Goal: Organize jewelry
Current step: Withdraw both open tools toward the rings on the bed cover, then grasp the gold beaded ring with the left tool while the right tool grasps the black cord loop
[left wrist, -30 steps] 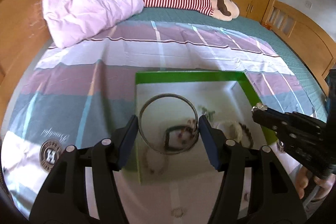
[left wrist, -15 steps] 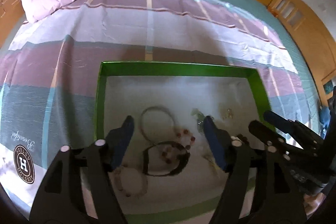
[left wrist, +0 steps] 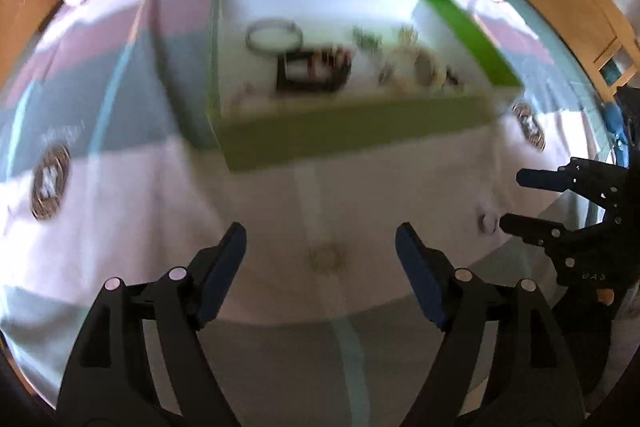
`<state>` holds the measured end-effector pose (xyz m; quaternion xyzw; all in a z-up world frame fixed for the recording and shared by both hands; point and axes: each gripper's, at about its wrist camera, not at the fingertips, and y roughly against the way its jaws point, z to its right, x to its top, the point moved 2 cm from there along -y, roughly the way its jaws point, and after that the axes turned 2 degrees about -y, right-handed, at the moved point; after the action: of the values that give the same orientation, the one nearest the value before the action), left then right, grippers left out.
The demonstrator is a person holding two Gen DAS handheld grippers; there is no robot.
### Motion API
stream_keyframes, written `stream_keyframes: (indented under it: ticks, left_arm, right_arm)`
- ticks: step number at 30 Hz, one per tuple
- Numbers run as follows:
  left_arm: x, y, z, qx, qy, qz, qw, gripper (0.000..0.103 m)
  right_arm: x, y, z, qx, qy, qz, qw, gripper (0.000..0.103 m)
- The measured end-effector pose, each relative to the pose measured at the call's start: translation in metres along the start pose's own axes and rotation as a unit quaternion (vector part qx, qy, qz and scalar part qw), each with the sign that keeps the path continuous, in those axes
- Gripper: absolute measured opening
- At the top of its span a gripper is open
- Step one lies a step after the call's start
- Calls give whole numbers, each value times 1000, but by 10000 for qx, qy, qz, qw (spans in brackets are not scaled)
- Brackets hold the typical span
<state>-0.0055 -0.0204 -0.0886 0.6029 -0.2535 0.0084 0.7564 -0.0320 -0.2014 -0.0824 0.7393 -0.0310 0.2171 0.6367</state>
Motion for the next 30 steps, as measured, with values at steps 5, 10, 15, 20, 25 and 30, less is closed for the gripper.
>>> stream_keyframes:
  ticks: [5, 10, 15, 20, 25, 30]
  left_arm:
    - [-1, -12, 5, 186, -131, -88, 9997, 78]
    - [-6, -22, 5, 309, -172, -231, 9991, 78]
    - [-9, -26, 11, 374, -347, -290, 9983, 78]
    - [-8, -30, 14, 514, -332, -241, 9978, 78]
    - [-8, -34, 14, 712, -318, -161, 9968, 78]
    - [-7, -34, 16, 853, -464, -119, 9952, 78]
  right_arm:
    - [-1, -12, -1, -410, 238, -218, 9986, 52]
    - [7, -7, 34, -1214, -258, -39, 9923, 51]
    - [6, 8, 28, -339, -153, 31, 9993, 51]
    - [-8, -8, -17, -148, 766, -278, 9966, 51]
    - [-9, -25, -16, -381, 770, -557, 9947, 51]
    - [-13, -25, -21, -170, 808, -592, 9948, 23]
